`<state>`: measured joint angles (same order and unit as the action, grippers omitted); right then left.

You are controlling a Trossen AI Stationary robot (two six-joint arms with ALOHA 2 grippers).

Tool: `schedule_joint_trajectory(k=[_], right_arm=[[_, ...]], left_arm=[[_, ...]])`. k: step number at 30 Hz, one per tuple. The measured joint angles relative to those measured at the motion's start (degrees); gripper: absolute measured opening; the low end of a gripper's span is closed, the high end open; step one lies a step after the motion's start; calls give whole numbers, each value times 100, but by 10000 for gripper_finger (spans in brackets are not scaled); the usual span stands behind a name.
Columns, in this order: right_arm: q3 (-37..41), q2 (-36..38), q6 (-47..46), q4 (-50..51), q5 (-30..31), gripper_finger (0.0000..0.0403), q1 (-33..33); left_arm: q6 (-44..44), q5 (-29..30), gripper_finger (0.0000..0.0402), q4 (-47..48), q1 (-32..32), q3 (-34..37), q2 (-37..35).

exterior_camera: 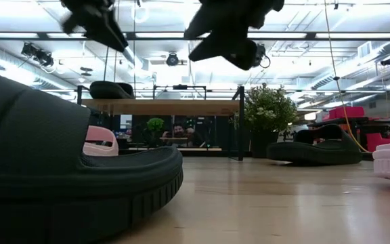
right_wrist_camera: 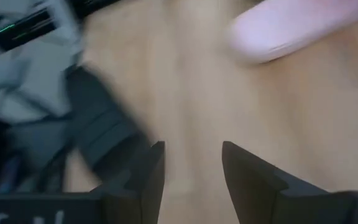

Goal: Pick and place slides into the shelf
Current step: Put the bottom left black slipper on the shelf

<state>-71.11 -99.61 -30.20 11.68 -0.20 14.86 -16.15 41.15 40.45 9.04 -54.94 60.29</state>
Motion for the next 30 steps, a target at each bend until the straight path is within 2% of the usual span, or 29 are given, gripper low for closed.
schedule_joint_trajectory(k=[2,5,11,16,21,26,30], right_arm=[[2,-137,-202,-179,-260,165,198],[2,-305,-542,-514,-341,165,451],[2,-713,-791,-1011,-356,165,770],[2,-1099,-1073,-1798,-663,165,917],[2,-1202,-1492,-2173,-960,165,922],[0,-1200,-1755,-2379,-1272,165,877],[-4,-1194,-1754,-2371,-1397,165,826]], left_arm=[[426,-441,165,89,399,0,2],[821,-1316,161,96,936,0,2],[954,-2963,153,-318,1963,0,48],[1145,-3046,157,-983,2662,0,452],[1044,-3033,166,-1281,2994,2,1414],[594,-2360,163,-1534,3099,9,2337],[498,-2269,157,-2040,3101,7,2737]])
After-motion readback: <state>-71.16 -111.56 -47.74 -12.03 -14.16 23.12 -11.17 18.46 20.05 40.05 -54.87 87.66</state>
